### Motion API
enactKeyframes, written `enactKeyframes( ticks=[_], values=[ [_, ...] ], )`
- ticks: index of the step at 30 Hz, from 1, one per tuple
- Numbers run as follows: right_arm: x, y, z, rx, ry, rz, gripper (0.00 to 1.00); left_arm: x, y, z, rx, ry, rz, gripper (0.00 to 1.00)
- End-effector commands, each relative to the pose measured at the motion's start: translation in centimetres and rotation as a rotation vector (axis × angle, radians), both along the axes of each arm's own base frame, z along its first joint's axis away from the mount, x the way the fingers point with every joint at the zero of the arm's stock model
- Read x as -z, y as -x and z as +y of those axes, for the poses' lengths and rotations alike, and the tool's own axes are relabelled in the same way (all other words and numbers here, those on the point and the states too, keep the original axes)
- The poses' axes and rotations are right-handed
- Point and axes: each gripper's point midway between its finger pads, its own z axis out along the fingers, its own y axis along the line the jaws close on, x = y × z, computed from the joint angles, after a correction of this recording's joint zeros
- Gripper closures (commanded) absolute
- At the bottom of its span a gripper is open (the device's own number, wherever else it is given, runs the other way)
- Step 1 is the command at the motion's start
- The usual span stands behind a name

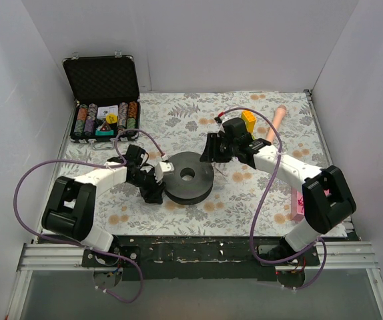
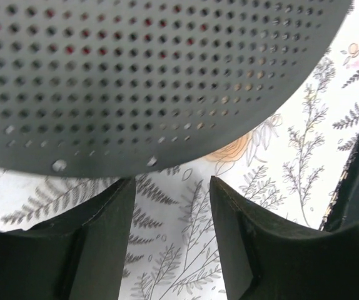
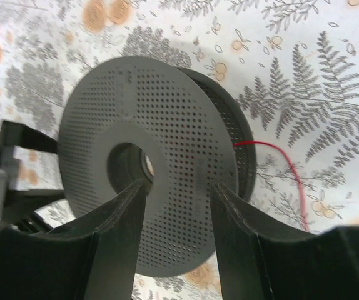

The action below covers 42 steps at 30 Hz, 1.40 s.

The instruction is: Wrap the cables

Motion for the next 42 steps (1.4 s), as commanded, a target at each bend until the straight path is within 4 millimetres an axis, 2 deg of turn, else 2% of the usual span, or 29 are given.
enactKeyframes(
  ticks=[1,4,7,9,14,17,21,29,31,33,36,40,42],
  values=[
    [-1.7,-0.1,-1.0,-0.062,0.092,-0.086,0.47,-1.8,-1.8,0.9,-0.029,-0.006,-0.072,0.49],
    [-1.0,0.0,-2.4,-0.058,0.171,-0.094,0.45,-2.6,-1.7,0.6,-0.032,0.015,-0.062,0.46],
    [0.4,0.0,-5.6,0.039,0.293,-0.068,0.44,-3.5,-2.0,0.4,-0.051,0.032,-0.070,0.43],
    [1.5,0.2,-7.0,0.079,0.316,-0.043,0.47,-4.1,-2.2,0.5,-0.060,0.035,-0.079,0.41],
    [4.0,0.8,-9.0,0.122,0.372,-0.001,0.49,-4.8,-3.6,0.4,-0.134,0.046,-0.065,0.40],
    [6.1,1.1,-9.7,0.116,0.388,0.052,0.51,-4.2,-4.2,-0.3,-0.169,0.069,-0.031,0.40],
    [8.4,1.9,-9.6,0.090,0.377,0.110,0.57,-2.9,-5.9,-0.8,-0.220,0.069,-0.009,0.42],
    [10.7,2.6,-8.0,0.053,0.264,0.183,0.82,-2.6,-8.3,-2.7,-0.260,0.140,-0.004,0.44],
    [11.2,2.3,-7.8,0.055,0.239,0.196,0.89,-2.5,-8.9,-3.1,-0.268,0.147,-0.009,0.44],
    [11.3,1.8,-7.7,0.061,0.215,0.200,0.91,-2.4,-9.5,-3.8,-0.270,0.159,-0.014,0.44],
    [10.8,0.6,-7.3,0.067,0.186,0.182,0.97,-2.4,-10.5,-5.0,-0.274,0.166,-0.020,0.44],
    [10.2,-0.9,-7.6,0.092,0.170,0.164,0.99,-1.6,-11.6,-6.4,-0.281,0.164,-0.015,0.44],
    [10.2,-1.6,-8.6,0.123,0.177,0.168,0.99,-1.7,-12.6,-6.9,-0.298,0.173,-0.021,0.45]
  ],
)
